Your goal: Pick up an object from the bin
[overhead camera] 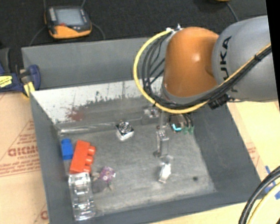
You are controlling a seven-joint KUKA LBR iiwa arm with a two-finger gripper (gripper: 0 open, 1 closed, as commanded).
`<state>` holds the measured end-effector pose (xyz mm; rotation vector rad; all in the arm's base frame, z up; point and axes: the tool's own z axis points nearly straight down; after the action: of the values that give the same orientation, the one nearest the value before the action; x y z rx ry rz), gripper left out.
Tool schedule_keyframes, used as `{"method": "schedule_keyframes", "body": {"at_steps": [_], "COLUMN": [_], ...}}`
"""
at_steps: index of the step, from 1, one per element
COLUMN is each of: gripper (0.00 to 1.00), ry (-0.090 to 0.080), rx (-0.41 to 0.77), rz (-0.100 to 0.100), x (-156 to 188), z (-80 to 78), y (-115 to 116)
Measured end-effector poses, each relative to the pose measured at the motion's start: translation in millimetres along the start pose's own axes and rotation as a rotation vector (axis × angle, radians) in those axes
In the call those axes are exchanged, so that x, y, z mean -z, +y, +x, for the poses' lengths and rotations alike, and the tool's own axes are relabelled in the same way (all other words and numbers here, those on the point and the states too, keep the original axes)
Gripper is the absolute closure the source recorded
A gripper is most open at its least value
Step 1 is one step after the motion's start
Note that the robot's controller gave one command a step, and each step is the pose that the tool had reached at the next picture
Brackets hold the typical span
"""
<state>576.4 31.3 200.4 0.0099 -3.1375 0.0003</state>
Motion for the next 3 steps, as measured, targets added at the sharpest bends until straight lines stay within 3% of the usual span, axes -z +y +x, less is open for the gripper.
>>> {"method": "schedule_keyframes", "body": {"at_steps": [1, 2, 3], "gripper": [0.0, 0.0, 0.0], "ry": [0.001, -0.014, -0.002], "rx": [0.366, 0.418, 0.895], "rz": [0.0, 0.004, 0.002], "x": [-120, -68, -119], "z": [69.6, 28.9, 27.3], "y": [6, -20, -62]}}
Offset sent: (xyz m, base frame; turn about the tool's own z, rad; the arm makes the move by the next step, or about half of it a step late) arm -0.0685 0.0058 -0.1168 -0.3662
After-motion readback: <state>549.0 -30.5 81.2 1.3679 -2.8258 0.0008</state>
